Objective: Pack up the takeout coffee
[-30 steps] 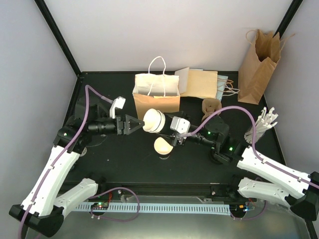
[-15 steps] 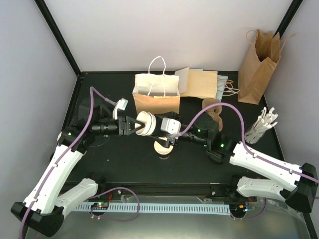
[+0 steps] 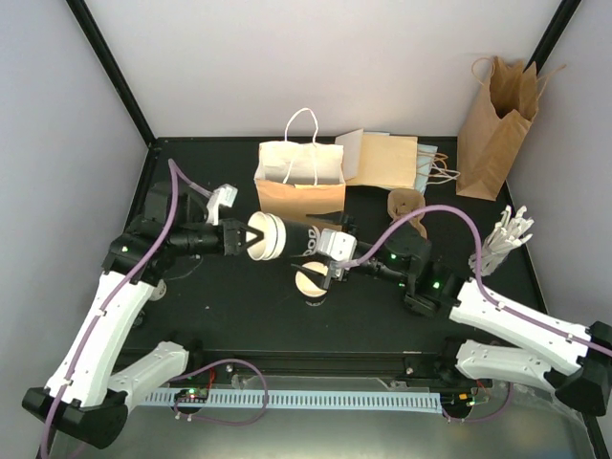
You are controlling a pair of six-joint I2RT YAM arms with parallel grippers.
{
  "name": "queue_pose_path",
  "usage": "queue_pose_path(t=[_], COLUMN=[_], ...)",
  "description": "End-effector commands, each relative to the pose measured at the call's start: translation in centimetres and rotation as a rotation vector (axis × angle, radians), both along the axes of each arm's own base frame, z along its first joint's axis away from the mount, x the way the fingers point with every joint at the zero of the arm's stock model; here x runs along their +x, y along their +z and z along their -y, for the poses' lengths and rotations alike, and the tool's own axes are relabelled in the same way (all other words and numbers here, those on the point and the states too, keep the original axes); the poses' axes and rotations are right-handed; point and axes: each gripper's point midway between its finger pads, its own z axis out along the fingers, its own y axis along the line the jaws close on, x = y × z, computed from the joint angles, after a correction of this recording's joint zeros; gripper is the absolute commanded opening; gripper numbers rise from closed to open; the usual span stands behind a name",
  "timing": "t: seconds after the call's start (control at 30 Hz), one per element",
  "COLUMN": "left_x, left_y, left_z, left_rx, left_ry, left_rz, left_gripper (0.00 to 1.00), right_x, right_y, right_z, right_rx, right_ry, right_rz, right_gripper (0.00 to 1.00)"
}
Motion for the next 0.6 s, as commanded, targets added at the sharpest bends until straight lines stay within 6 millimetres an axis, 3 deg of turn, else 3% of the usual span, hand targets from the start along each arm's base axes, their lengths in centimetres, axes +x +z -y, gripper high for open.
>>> queue_pose_path(t=[0.0,0.07,0.2,0.33,0.47,0.57], left_x=[0.7,0.9,2.0,2.7,3.3,3.7], left_y=[0.8,0.5,-0.3,-1.9,-4.8,-7.0], left_z=[-3.3,-4.9,-10.1,-14.5,-15.2,-16.9], left_rx=[0.135,0.195,0.388,0.512,0.504,0.554], left_ry=[0.104,0.158,0.354,0.519,0.527,0.601], left_rz=[0.072,0.069,0.074,0.046,-0.05,-0.149], left_gripper=[0.02,0.02,0.02,0.01,0.02,0.02], right_x=[0.2,0.2,0.2,-0.2,-0.4,-0.9], right_y=[0.3,-0.4,-1.0,-0.8,-0.9,-0.9], right_z=[1.9,2.4,3.3,4.4,5.2,5.9], right_rx=[0.018,0.009,0.01,0.047,0.069,0.094], right_ry=[-0.071,-0.091,-0.119,-0.138,-0.154,-0.151], right_rz=[0.013,0.003,-0.028,-0.064,-0.118,-0.149], right_gripper=[1.0,1.0,1.0,1.0,1.0,1.0])
